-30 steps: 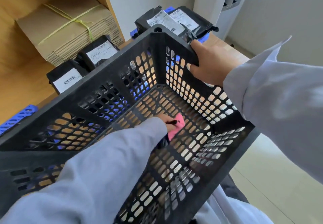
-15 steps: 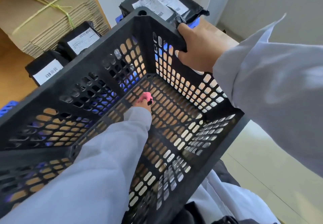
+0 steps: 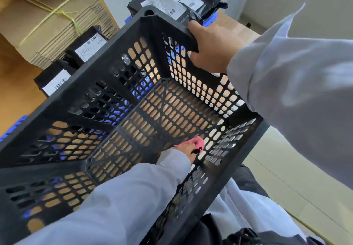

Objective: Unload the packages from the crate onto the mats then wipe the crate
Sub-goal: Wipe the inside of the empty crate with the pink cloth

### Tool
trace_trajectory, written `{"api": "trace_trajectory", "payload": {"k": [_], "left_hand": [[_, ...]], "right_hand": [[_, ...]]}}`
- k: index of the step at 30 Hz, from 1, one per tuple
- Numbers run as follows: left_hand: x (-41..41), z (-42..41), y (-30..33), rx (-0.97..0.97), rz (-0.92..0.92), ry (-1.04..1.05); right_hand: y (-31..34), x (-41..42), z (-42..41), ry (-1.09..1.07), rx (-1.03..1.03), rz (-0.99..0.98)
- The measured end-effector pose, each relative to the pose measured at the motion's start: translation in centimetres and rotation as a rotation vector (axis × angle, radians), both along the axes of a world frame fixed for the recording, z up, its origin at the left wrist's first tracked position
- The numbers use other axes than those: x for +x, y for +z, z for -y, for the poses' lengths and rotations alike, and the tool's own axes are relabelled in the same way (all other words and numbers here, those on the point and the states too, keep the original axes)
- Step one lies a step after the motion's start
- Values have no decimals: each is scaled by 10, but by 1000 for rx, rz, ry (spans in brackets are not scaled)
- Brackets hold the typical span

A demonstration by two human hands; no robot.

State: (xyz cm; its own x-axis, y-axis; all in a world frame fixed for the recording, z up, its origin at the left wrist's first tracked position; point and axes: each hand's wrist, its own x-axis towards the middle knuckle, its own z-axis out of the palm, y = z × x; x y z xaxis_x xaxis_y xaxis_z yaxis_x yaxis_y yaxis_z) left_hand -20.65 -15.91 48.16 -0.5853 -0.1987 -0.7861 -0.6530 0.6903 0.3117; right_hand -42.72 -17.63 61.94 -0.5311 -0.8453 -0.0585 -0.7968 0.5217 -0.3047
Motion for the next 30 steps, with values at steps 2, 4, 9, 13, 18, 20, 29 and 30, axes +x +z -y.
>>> {"api": "trace_trajectory", "payload": {"k": [2,4,9,13,18,20,29,30], "left_hand": [[-5,-10,-1,43,49,-65],[-13,-13,-1,35,92,-115],[-12,8,-12,214,94,120],[-22,46,-13,262,34,472],[-33,103,-1,-304,-94,558],[-32,105,-9,-419,-47,474],[-33,26,-24,-165,12,295],[-33,22,-31,-103,21,274]], "right_hand": [[0,0,0,0,0,-5],[-1,0,-1,6,3,-13],[0,0,-1,11,-9,-22],[0,1,-1,12,-2,-12],[0,-1,0,11,-9,-25],[-1,0,0,3,-4,-23],[-4,-2,-1,2,-26,-28],[-5,-3,-1,4,-32,-28]]}}
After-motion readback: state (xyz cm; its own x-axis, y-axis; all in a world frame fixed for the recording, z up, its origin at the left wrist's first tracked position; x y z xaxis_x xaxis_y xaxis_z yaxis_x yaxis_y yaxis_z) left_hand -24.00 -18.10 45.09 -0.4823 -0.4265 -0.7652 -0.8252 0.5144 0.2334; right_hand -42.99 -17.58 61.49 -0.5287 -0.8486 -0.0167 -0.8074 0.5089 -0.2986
